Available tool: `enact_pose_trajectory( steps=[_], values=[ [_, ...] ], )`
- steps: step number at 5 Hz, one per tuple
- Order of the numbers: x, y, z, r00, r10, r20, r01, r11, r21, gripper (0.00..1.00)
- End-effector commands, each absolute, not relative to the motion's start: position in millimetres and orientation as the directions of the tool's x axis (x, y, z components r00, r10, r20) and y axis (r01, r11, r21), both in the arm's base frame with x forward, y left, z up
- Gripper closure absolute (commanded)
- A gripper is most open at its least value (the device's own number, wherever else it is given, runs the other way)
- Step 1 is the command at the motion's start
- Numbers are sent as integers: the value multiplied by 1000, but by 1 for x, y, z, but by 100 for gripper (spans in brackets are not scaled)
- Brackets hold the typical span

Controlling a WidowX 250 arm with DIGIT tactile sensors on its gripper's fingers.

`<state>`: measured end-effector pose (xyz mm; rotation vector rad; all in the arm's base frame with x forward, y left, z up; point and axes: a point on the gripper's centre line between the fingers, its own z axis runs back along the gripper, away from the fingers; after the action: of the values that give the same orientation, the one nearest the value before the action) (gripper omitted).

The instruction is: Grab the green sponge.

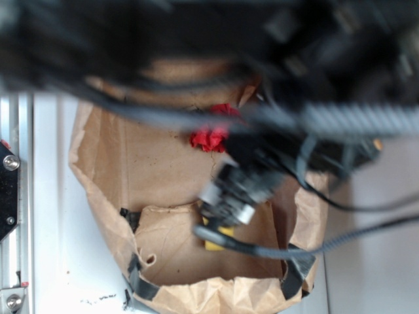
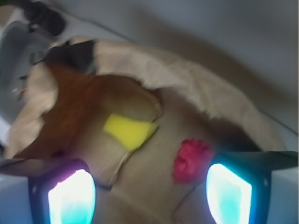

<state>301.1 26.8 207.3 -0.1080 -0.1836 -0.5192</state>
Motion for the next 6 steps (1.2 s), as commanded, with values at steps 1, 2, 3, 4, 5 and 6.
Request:
enact_pose_trajectory(
  steps=[1, 2, 3, 4, 5, 6],
  values=[
    [284, 29, 234, 754, -602, 265, 607, 792, 71, 0],
    [290, 30, 221, 709, -661, 246, 653, 747, 123, 0],
    [295, 30, 206, 658, -719, 225, 706, 693, 148, 0],
    [294, 25, 189, 624, -758, 190, 744, 650, 153, 0],
    [244, -24, 238, 610, -779, 145, 765, 626, 150, 0],
    [244, -24, 238, 610, -779, 145, 765, 626, 150, 0]
  ],
)
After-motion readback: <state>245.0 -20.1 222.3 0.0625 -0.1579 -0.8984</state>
